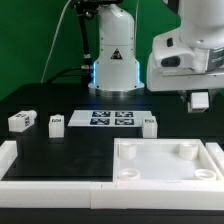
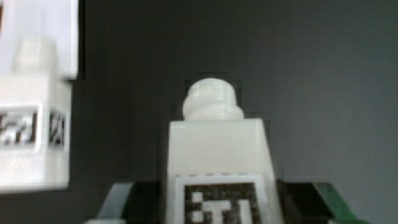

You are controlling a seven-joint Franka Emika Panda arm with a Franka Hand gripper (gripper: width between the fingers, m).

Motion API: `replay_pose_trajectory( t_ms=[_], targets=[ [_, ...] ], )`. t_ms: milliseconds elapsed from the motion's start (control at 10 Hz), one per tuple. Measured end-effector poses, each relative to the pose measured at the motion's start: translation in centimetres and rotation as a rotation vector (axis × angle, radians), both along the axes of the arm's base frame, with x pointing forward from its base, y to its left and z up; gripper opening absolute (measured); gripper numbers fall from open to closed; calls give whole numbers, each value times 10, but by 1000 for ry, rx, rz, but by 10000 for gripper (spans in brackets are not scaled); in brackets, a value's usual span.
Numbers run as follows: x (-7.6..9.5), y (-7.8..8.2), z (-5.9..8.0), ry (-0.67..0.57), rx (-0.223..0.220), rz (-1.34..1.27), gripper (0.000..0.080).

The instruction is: Assemble one leg

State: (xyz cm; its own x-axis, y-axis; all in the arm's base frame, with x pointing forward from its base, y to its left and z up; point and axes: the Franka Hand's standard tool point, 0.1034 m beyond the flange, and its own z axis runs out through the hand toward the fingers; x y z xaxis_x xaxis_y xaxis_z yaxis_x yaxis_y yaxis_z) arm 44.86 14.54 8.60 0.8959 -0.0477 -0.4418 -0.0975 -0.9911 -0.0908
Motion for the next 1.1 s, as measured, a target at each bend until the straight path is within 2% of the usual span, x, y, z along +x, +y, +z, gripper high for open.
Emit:
replay_pose_trajectory(
  t_ms=[300, 500, 600, 800, 900, 1100],
  targets=[
    [47, -4, 24, -329, -2, 5, 290],
    [67, -5, 36, -510, 10, 1, 290],
    [68, -1, 34, -629, 18, -10, 290],
    [65, 4, 34, -782, 34, -14, 290],
    [64, 4, 31, -778, 34, 2, 290],
    [88, -6, 32, -803, 36, 104, 290]
  ],
)
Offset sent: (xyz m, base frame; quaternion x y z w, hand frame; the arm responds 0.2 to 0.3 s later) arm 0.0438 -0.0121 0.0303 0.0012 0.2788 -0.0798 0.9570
